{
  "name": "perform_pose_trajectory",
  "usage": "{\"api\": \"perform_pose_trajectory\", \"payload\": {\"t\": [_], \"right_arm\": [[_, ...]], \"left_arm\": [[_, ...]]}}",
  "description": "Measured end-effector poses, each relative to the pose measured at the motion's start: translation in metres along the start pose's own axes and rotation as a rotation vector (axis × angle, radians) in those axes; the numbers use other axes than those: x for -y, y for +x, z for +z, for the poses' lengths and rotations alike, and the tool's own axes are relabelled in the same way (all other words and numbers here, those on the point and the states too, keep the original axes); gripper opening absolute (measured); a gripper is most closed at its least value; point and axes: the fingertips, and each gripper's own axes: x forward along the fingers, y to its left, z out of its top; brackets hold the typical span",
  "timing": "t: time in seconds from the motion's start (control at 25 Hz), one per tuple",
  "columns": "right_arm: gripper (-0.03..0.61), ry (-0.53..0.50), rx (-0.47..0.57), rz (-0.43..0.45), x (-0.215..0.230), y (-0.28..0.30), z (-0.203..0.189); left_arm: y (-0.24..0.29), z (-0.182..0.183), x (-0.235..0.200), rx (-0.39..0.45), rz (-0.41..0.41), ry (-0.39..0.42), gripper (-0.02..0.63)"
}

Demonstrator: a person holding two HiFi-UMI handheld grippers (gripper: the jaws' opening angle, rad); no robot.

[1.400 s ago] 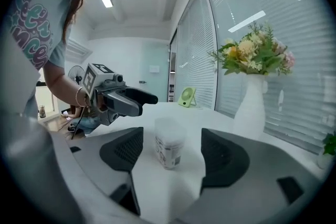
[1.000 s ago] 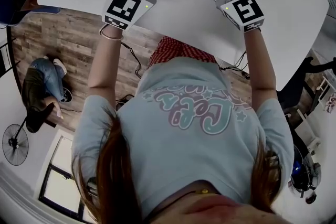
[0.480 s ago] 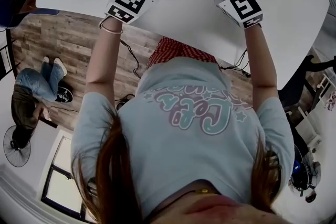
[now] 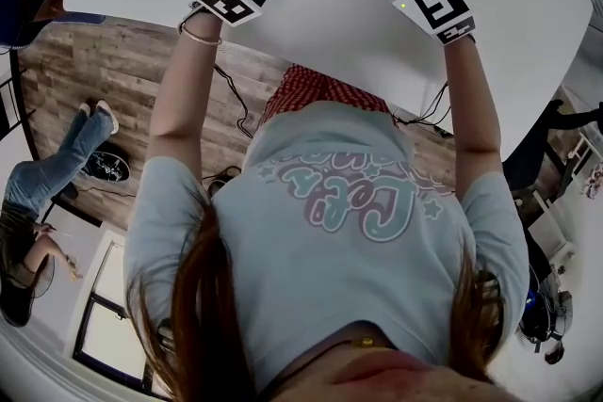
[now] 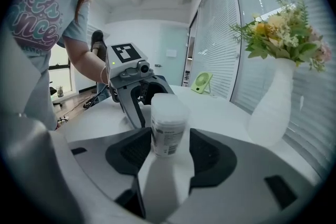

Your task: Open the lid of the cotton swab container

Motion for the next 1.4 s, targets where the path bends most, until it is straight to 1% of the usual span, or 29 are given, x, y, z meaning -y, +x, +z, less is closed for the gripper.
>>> {"api": "perform_pose_trajectory", "payload": {"t": [0.12, 0.2, 0.36, 0.44, 0.48, 0.64, 0.88, 1.16, 1.28, 1.4], "right_arm": [[0.206, -0.005, -0.007, 0.02, -0.002, 0.003, -0.003], [0.204, -0.011, -0.01, 0.023, -0.003, 0.004, -0.004], [0.195, -0.018, -0.013, 0.04, 0.0, 0.003, -0.004], [0.192, -0.019, -0.016, 0.05, 0.001, 0.003, -0.005], [0.19, -0.018, -0.017, 0.055, 0.001, 0.003, -0.006], [0.186, 0.0, -0.018, 0.066, -0.001, 0.004, -0.009], [0.18, 0.03, -0.022, 0.064, 0.002, 0.003, -0.013], [0.176, 0.03, -0.025, 0.065, 0.009, 0.009, -0.008], [0.174, 0.033, -0.024, 0.057, 0.008, 0.003, -0.008], [0.169, 0.031, -0.012, 0.043, 0.004, -0.009, -0.004]], "left_arm": [[0.008, -0.003, 0.004, -0.024, -0.041, 0.011, 0.307], [0.01, -0.004, 0.005, -0.038, -0.053, 0.018, 0.307], [0.014, -0.002, 0.002, -0.046, -0.06, 0.016, 0.304], [0.015, -0.002, -0.001, -0.045, -0.065, 0.007, 0.284], [0.015, -0.002, -0.002, -0.044, -0.067, 0.002, 0.259], [0.016, -0.004, 0.001, -0.043, -0.087, -0.022, 0.256], [0.02, -0.005, 0.0, -0.05, -0.073, -0.037, 0.253], [0.014, -0.002, -0.011, -0.019, -0.067, -0.033, 0.242], [0.013, 0.005, -0.007, -0.008, -0.068, -0.018, 0.236], [0.01, 0.013, 0.001, 0.021, -0.076, -0.029, 0.235]]}}
